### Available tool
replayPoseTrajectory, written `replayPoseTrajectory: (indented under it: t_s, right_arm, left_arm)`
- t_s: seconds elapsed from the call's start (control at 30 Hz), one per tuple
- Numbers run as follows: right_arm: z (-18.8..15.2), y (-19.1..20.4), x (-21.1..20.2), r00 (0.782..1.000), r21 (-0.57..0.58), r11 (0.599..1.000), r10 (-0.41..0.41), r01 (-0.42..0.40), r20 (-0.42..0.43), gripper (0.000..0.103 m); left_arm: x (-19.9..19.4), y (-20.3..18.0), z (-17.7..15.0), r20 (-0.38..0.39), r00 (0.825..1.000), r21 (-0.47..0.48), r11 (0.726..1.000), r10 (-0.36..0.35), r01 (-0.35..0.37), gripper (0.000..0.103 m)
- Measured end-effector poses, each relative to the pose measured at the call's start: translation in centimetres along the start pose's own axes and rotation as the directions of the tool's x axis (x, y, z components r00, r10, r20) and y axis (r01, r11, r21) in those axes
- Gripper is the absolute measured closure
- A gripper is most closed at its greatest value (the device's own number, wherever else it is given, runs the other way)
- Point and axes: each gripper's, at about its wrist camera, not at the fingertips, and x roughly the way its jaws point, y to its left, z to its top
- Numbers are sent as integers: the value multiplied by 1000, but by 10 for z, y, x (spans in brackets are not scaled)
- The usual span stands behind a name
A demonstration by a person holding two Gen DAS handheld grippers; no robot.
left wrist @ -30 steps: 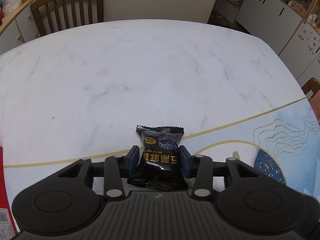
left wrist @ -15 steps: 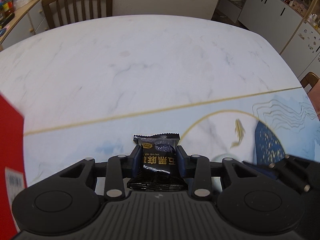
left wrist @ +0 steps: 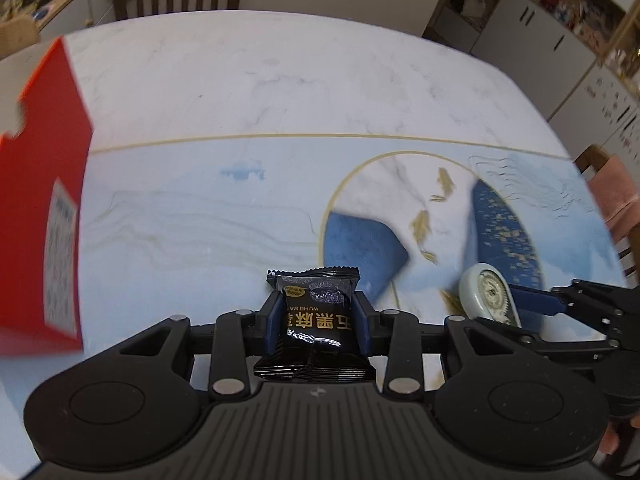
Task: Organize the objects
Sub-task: 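Carry the black packet and correction tape over the red box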
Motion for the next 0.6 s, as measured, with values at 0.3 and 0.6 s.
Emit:
replayPoseTrajectory:
  t_s: [0.3,0.6]
  right_arm:
    - [13,31,-39,996,7,999,48,-49,71,54]
    - [40,89,-66,988,-15,999,47,-45,149,54]
  left_arm:
    - [-73,21,-12,120,992,-22,999,-35,38,68]
    - [-119,71,-25,198,976,-63,993,-88,103,68]
